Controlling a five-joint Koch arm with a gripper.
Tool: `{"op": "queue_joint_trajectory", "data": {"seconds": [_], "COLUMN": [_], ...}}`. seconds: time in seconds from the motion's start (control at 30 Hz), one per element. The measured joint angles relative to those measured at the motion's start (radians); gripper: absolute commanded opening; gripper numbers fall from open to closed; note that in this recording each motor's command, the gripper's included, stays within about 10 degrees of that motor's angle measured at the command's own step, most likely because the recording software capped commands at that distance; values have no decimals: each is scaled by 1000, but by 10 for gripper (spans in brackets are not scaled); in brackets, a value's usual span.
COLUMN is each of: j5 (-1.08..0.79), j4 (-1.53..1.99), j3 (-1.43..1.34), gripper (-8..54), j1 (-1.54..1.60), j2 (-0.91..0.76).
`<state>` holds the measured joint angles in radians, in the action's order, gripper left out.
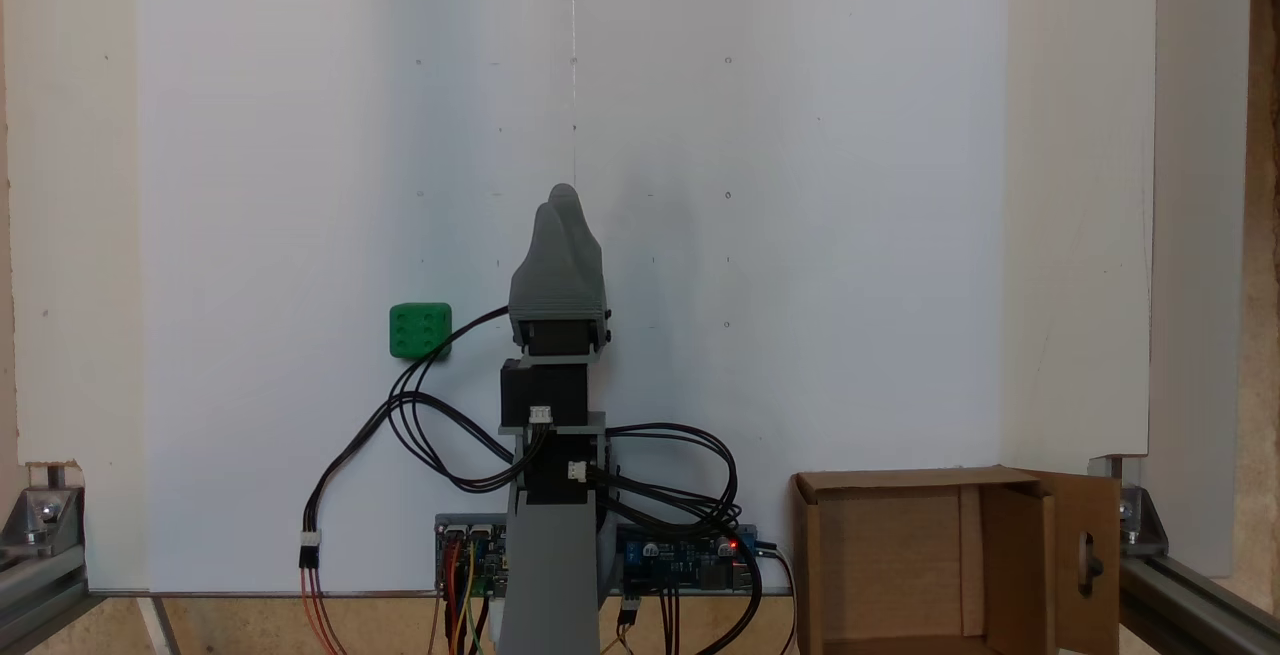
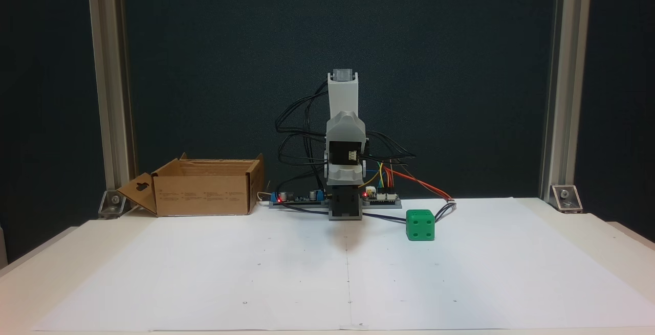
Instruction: Grasp a green dice and put it in the bin.
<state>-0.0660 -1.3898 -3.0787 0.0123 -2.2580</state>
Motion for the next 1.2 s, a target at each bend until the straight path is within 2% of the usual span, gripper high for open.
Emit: {"op": "queue_joint_trajectory", "data": {"seconds": [0.13,0.47,1.2], "j5": [0,0,3], "j4": [233,851,877], "j3": [0,0,2], "gripper": [441,441,433], "j1": [-186,-196,-143], "j2": [0,0,-2]}}
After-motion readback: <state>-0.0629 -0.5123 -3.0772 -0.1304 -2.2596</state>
